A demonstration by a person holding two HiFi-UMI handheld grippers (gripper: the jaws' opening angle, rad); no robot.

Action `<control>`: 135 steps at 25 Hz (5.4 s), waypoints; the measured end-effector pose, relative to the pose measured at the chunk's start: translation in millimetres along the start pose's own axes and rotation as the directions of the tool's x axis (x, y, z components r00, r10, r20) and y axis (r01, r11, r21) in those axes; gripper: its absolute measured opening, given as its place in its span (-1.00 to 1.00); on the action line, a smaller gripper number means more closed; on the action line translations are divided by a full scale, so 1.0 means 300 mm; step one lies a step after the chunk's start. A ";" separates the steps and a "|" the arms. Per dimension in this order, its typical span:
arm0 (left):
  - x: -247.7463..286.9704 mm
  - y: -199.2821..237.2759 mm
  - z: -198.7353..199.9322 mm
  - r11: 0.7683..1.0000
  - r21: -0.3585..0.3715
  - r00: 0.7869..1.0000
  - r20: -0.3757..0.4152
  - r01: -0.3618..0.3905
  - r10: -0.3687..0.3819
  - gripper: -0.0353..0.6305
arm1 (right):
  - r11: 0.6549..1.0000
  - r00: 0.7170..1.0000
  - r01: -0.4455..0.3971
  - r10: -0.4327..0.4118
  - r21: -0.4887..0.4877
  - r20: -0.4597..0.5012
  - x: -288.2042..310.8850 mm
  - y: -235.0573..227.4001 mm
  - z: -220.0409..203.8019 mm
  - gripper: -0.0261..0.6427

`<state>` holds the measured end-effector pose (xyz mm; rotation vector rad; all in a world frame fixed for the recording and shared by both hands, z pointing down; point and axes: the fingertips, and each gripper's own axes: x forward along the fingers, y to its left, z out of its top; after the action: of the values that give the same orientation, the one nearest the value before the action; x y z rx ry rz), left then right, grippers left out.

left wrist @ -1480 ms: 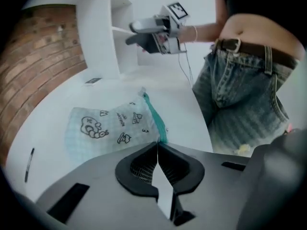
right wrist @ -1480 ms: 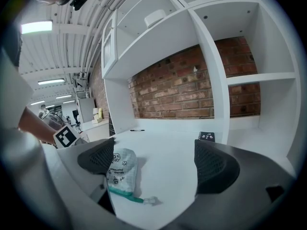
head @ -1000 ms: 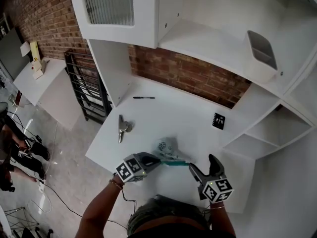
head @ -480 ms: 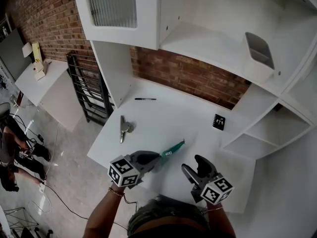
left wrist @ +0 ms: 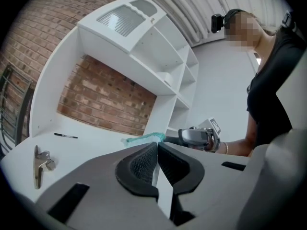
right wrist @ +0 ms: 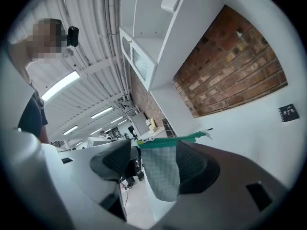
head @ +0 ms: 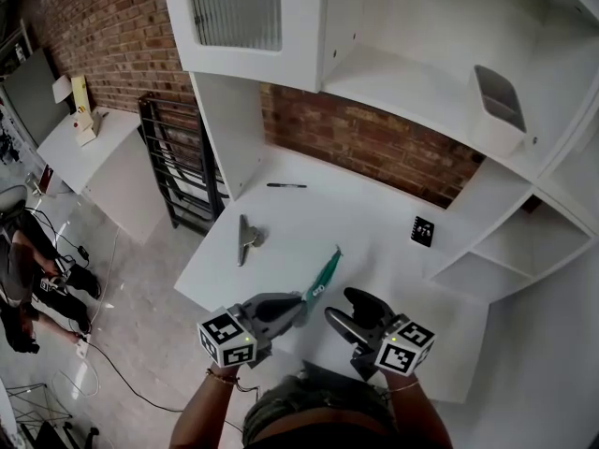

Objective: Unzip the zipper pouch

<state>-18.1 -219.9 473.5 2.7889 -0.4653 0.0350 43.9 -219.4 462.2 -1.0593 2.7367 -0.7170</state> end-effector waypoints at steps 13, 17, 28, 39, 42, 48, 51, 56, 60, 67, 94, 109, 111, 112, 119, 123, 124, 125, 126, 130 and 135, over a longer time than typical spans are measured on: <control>-0.052 -0.059 -0.025 0.998 0.048 0.998 -0.035 -0.044 0.045 -0.87 | 0.994 0.992 -0.098 0.101 0.039 -0.079 0.135 0.105 -0.016 -0.33; -0.074 -0.055 -0.033 0.997 0.018 0.997 -0.013 -0.077 0.077 -0.87 | 0.991 0.992 -0.109 0.114 0.081 -0.060 0.117 0.106 -0.019 -0.52; -0.069 -0.052 -0.034 0.995 -0.002 0.995 -0.005 -0.098 0.098 -0.87 | 0.986 0.996 -0.085 0.088 0.146 -0.011 0.073 0.084 -0.021 -0.84; -0.040 -0.066 -0.047 0.997 0.048 0.996 -0.049 -0.068 0.070 -0.87 | 0.989 0.995 -0.104 0.103 0.104 0.015 0.061 0.097 0.013 -0.91; -0.041 -0.065 -0.047 0.997 0.051 0.996 -0.055 -0.063 0.066 -0.87 | 0.989 0.995 -0.100 0.099 0.111 0.010 0.070 0.091 0.011 -0.91; -0.049 -0.062 -0.051 0.997 0.047 0.996 -0.051 -0.068 0.071 -0.87 | 0.984 0.994 -0.113 0.113 0.134 0.010 0.088 0.093 0.001 -0.90; -0.056 -0.063 -0.053 0.997 0.046 0.996 -0.055 -0.068 0.070 -0.87 | 0.985 0.994 -0.112 0.113 0.133 -0.001 0.095 0.096 -0.003 -0.90; -0.054 -0.074 -0.067 0.997 0.055 0.997 -0.067 -0.045 0.049 -0.87 | 0.988 0.995 -0.100 0.103 0.115 -0.015 0.101 0.090 -0.014 -0.90; -0.044 -0.098 -0.064 0.997 0.069 0.998 -0.054 -0.017 0.021 -0.87 | 0.998 0.998 -0.059 0.059 0.011 -0.019 0.094 0.090 0.000 -0.92; -0.034 -0.148 -0.050 0.994 0.103 0.998 -0.047 0.035 -0.030 -0.88 | 0.994 0.997 0.067 -0.071 -0.092 -0.035 0.081 0.035 -0.001 -0.92; -0.090 -0.143 -0.034 0.996 0.075 0.999 -0.006 0.038 -0.037 -0.88 | 0.977 0.987 0.150 -0.157 -0.152 -0.038 0.021 -0.073 0.019 -0.92; -0.172 -0.102 -0.028 0.998 0.065 1.000 0.012 -0.022 0.021 -0.88 | 0.962 0.972 0.226 -0.233 -0.151 -0.028 -0.008 -0.146 0.029 -0.92; -0.188 -0.094 -0.030 0.998 0.063 1.000 0.012 -0.030 0.029 -0.88 | 0.957 0.970 0.236 -0.243 -0.166 -0.024 -0.018 -0.159 0.036 -0.92; -0.194 -0.090 -0.033 0.997 0.066 0.999 0.008 -0.032 0.032 -0.88 | 0.956 0.969 0.240 -0.247 -0.168 -0.020 -0.022 -0.166 0.040 -0.92; -0.213 -0.065 -0.031 0.997 0.059 0.999 0.006 -0.052 0.051 -0.88 | 0.950 0.962 0.267 -0.272 -0.162 -0.008 -0.038 -0.193 0.052 -0.92; -0.207 -0.059 -0.036 0.997 0.058 0.998 -0.002 -0.057 0.058 -0.88 | 0.951 0.962 0.270 -0.273 -0.148 0.002 -0.043 -0.203 0.050 -0.91; -0.206 -0.057 -0.037 0.997 0.056 0.998 -0.003 -0.060 0.061 -0.88 | 0.952 0.962 0.270 -0.272 -0.141 0.007 -0.045 -0.204 0.050 -0.92; -0.207 -0.053 -0.036 0.997 0.051 0.998 -0.001 -0.065 0.065 -0.88 | 0.955 0.964 0.266 -0.267 -0.132 0.014 -0.045 -0.203 0.051 -0.91; -0.209 -0.048 -0.033 0.997 0.045 0.998 0.004 -0.069 0.068 -0.88 | 0.958 0.966 0.260 -0.259 -0.120 0.020 -0.043 -0.201 0.052 -0.91; -0.219 -0.029 -0.010 0.997 0.026 0.997 0.039 -0.069 0.068 -0.88 | 0.962 0.967 0.255 -0.253 -0.103 0.033 -0.044 -0.202 0.053 -0.89; -0.215 -0.013 0.006 0.997 0.051 0.998 0.037 -0.058 0.057 -0.88 | 0.964 0.960 0.266 -0.262 -0.030 0.098 -0.077 -0.237 0.091 -0.89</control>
<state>-77.9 -196.8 465.9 2.8309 -0.5613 0.0102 111.8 -260.4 470.4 -1.4486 2.5704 -0.6243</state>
